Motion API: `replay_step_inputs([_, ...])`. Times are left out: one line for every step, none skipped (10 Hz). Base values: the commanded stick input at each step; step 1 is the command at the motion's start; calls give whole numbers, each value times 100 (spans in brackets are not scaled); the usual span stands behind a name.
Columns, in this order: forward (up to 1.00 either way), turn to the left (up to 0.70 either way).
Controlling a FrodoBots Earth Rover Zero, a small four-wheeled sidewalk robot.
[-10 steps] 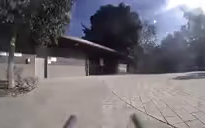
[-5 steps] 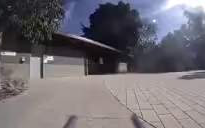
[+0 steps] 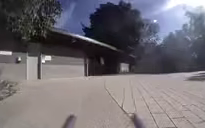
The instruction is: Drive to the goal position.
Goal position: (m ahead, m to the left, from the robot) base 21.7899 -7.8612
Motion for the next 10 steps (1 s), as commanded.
replay_step_inputs([100,0])
replay_step_inputs([100,0])
replay_step_inputs([100,0])
replay_step_inputs([100,0])
replay_step_inputs([100,0])
replay_step_inputs([100,0])
replay_step_inputs([100,0])
replay_step_inputs([100,0])
replay_step_inputs([100,0])
replay_step_inputs([100,0])
